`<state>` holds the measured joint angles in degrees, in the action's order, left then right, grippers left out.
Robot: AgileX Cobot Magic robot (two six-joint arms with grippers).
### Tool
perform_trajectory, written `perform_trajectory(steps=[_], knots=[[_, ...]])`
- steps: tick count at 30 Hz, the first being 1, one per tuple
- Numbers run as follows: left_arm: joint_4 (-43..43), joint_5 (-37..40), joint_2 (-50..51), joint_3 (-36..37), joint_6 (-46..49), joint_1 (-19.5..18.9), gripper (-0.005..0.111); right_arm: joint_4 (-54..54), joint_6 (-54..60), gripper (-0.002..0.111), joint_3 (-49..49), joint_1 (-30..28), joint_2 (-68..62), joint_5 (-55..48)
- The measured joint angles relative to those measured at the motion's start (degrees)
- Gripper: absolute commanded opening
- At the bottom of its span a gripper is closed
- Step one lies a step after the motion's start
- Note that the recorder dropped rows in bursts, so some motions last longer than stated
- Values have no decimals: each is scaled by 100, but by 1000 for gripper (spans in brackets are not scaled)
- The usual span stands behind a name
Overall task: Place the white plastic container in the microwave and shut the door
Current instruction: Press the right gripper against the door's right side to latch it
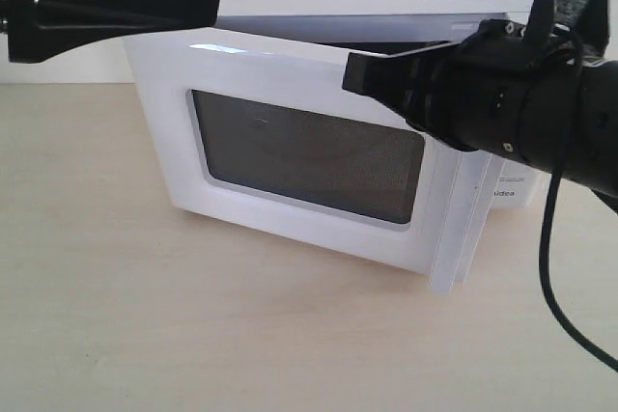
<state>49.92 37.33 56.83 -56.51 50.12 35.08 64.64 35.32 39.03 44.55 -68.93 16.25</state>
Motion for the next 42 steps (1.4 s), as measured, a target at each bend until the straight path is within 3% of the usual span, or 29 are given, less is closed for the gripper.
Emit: perform_trajectory(steps=[17, 42], knots=[[0, 0, 0, 0, 0, 0, 4, 383, 142, 0, 0, 0, -302, 1171], [0, 0, 0, 0, 0, 0, 4, 622, 258, 0, 418, 0, -1201, 1685]])
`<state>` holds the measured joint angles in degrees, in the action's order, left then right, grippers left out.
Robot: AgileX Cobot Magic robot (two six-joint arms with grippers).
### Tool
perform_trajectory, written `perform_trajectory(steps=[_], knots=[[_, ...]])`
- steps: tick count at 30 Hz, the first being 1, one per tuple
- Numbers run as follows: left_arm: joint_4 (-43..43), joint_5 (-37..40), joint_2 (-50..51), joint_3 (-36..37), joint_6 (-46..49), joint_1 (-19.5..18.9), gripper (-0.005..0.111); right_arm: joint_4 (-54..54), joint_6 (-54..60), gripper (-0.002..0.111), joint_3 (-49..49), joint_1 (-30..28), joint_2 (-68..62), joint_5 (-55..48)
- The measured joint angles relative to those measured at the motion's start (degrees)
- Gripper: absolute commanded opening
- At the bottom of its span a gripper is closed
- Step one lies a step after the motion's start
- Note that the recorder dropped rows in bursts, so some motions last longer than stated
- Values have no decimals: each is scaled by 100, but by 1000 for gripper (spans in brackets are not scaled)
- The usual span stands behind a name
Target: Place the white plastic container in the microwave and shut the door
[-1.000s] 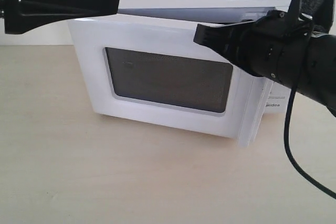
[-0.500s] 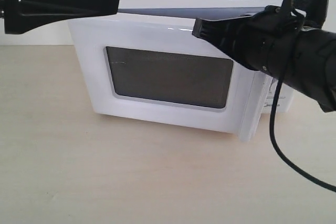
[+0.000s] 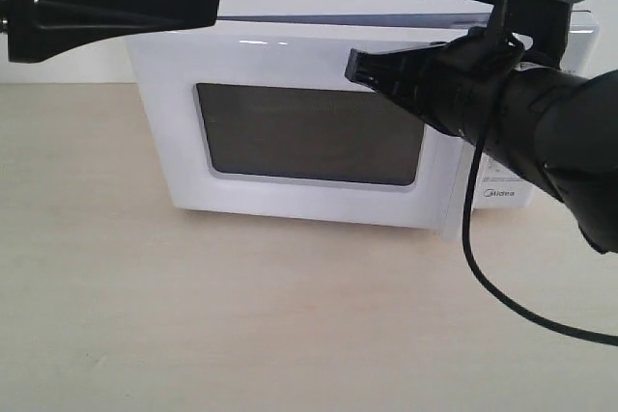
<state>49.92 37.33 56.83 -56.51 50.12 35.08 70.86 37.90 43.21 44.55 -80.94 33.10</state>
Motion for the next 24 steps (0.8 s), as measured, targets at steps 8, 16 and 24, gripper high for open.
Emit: perform_trajectory(steps=[8, 16, 24], knots=[[0, 0, 0, 0, 0, 0, 4, 32, 59, 0, 256, 0, -119, 79], [0, 0, 0, 0, 0, 0, 4, 73, 82, 0, 298, 0, -296, 146], [0, 0, 0, 0, 0, 0, 4, 81, 102, 0, 298, 0, -314, 182]])
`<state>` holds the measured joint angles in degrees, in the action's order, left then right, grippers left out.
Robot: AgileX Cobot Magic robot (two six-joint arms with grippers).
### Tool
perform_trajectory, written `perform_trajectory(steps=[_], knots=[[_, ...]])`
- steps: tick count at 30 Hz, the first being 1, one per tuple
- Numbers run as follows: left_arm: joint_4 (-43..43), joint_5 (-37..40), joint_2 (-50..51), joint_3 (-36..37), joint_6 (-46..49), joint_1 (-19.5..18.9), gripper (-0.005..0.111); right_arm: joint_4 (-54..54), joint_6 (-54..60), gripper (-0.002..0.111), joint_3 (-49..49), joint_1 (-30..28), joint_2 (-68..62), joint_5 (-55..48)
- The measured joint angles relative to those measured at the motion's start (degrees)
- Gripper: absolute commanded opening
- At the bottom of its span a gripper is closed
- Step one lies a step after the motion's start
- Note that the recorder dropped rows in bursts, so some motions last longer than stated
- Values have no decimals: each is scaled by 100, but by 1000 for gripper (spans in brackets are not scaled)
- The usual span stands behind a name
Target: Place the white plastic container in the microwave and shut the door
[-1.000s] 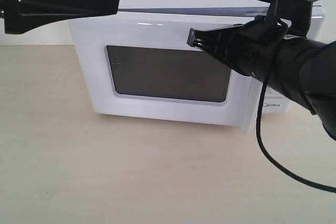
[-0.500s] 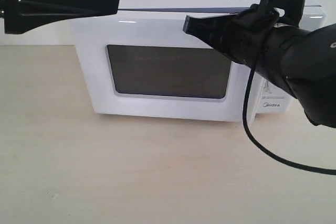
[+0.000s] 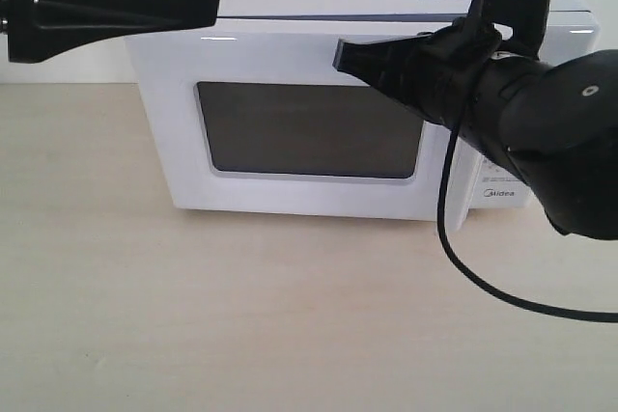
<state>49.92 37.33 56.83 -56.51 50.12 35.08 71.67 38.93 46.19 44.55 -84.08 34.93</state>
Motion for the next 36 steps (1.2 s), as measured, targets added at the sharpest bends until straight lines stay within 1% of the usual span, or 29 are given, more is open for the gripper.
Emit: perform_trajectory(steps=[16, 27, 36], knots=[[0, 0, 0, 0, 0, 0, 4, 46, 158, 0, 56, 22, -16, 210], [0, 0, 0, 0, 0, 0, 4, 232, 603, 0, 376, 52, -142, 236], [0, 0, 0, 0, 0, 0, 4, 487, 1543, 0, 401, 59, -201, 265]])
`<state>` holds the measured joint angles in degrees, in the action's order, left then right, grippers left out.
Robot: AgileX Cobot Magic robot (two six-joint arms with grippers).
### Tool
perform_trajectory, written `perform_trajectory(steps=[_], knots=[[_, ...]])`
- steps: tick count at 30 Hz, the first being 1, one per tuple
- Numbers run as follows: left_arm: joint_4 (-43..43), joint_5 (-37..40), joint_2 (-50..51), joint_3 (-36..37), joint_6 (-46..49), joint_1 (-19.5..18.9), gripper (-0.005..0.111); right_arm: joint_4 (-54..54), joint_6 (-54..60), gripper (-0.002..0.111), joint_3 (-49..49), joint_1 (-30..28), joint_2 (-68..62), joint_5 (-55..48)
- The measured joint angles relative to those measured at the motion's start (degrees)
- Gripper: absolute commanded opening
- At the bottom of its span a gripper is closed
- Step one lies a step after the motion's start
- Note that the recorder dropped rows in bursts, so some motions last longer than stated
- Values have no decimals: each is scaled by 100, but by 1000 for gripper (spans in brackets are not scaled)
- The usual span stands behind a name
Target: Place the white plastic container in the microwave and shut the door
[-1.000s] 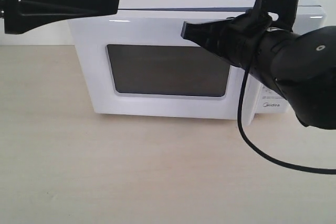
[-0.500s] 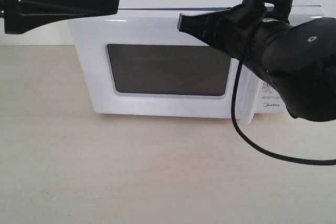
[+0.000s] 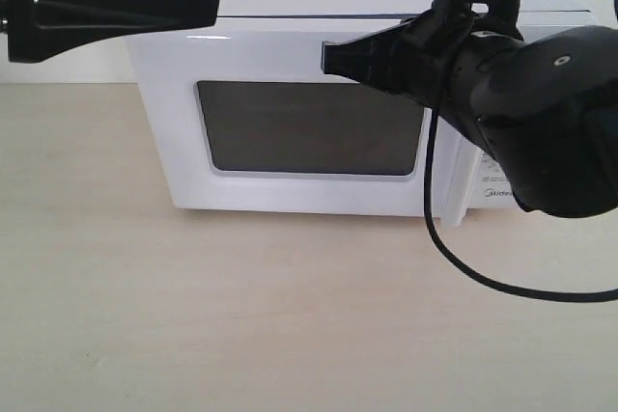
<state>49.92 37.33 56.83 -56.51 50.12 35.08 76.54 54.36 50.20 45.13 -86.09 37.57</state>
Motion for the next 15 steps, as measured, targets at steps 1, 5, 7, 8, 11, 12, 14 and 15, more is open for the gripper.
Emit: perform_trajectory(steps=[1, 5, 7, 8, 11, 12, 14, 15], knots=[[0, 0, 0, 0, 0, 0, 4, 0, 79, 0, 0, 0, -9, 6], [0, 0, 0, 0, 0, 0, 4, 0, 266, 0, 0, -78, -49, -38], [0, 0, 0, 0, 0, 0, 4, 0, 292, 0, 0, -126, -49, -77], [0, 0, 0, 0, 0, 0, 4, 9, 307, 0, 0, -171, -62, -75], [0, 0, 0, 0, 0, 0, 4, 109, 323, 0, -10, -238, -99, -18], [0, 0, 0, 0, 0, 0, 4, 109, 323, 0, -10, -238, -112, 2], [0, 0, 0, 0, 0, 0, 4, 109, 323, 0, -10, -238, -112, 2], [0, 0, 0, 0, 0, 0, 4, 109, 323, 0, -10, -238, -112, 2]])
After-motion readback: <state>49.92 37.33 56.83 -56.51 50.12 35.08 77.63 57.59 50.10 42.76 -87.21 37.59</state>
